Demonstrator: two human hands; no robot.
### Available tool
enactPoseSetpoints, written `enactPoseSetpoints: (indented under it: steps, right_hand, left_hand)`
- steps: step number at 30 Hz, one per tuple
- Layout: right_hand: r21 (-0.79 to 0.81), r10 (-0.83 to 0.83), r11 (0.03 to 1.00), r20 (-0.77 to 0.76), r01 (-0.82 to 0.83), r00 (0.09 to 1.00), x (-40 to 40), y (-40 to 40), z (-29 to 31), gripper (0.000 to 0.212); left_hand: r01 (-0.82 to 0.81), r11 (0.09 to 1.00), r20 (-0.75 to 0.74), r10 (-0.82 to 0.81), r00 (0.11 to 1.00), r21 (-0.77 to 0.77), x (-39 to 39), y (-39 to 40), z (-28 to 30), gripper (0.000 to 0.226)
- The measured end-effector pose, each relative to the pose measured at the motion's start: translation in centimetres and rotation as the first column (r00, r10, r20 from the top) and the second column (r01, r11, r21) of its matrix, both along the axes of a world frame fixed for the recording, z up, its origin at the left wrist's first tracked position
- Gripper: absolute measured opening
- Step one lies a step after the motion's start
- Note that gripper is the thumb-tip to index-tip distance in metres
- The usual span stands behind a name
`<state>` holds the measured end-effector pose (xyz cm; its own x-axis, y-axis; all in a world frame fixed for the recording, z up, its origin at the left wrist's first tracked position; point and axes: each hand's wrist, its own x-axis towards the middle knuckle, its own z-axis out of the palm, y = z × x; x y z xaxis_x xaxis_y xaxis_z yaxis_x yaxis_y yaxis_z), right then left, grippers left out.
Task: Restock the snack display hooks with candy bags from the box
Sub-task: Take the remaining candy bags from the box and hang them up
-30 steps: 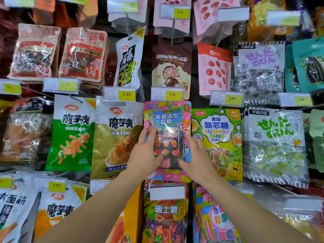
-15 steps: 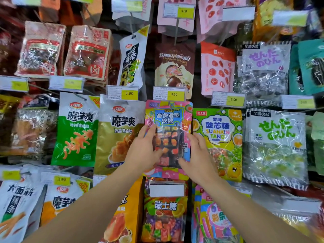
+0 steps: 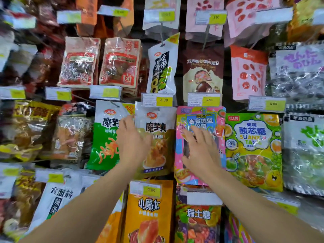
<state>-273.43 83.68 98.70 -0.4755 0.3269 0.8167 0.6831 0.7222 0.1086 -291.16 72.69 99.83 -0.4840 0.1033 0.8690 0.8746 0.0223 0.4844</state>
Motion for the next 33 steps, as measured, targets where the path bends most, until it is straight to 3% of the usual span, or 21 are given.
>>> enactPoseSetpoints:
  steps: [3, 5, 11, 15, 19, 24, 29, 33]
  right_hand:
    - [-0.035, -0.062, 0.997, 0.025, 0.063, 0.998, -1.0, -0.1, 0.6, 0.087]
    - [-0.037, -0.103, 0.994, 0.043, 0.105, 0.994, -1.6, -0.1, 0.7, 0.091]
    - [0.004, -0.223, 0.975, 0.083, 0.224, 0.971, -2.3, 0.2, 0.7, 0.093]
    - [0.018, -0.261, 0.965, 0.079, 0.26, 0.962, -2.7, -0.2, 0.6, 0.094]
    - [0.013, -0.282, 0.959, 0.089, 0.282, 0.955, -3.0, -0.4, 0.3, 0.092]
    - [0.003, -0.314, 0.949, 0.105, 0.315, 0.944, -3.0, -0.4, -0.1, 0.092]
    - [-0.003, -0.332, 0.942, 0.104, 0.334, 0.937, -2.7, -0.6, 0.0, 0.09]
    - [-0.002, -0.324, 0.946, 0.097, 0.325, 0.941, -2.5, -1.0, 0.1, 0.091]
  left_hand:
    - [0.221, 0.975, 0.299, -0.202, 0.932, -0.03, -1.4, 0.0, 1.0, 0.073]
    - [0.333, 0.943, 0.383, -0.31, 0.87, 0.008, -2.3, 0.3, 1.3, 0.058]
    - [0.323, 0.945, 0.298, -0.323, 0.898, 0.05, -3.4, 1.0, 1.7, 0.033]
    - [0.412, 0.911, 0.295, -0.385, 0.875, -0.034, -3.3, 1.2, 1.5, 0.01]
    - [0.5, 0.864, 0.365, -0.483, 0.796, 0.054, -4.0, 1.1, 1.8, 0.013]
    - [0.487, 0.872, 0.355, -0.474, 0.806, 0.058, -5.8, -0.2, 3.4, 0.017]
    - [0.578, 0.807, 0.432, -0.567, 0.701, 0.122, -6.5, -0.8, 4.4, 0.018]
    - [0.669, 0.706, 0.515, -0.673, 0.531, 0.233, -6.2, -0.5, 3.5, 0.016]
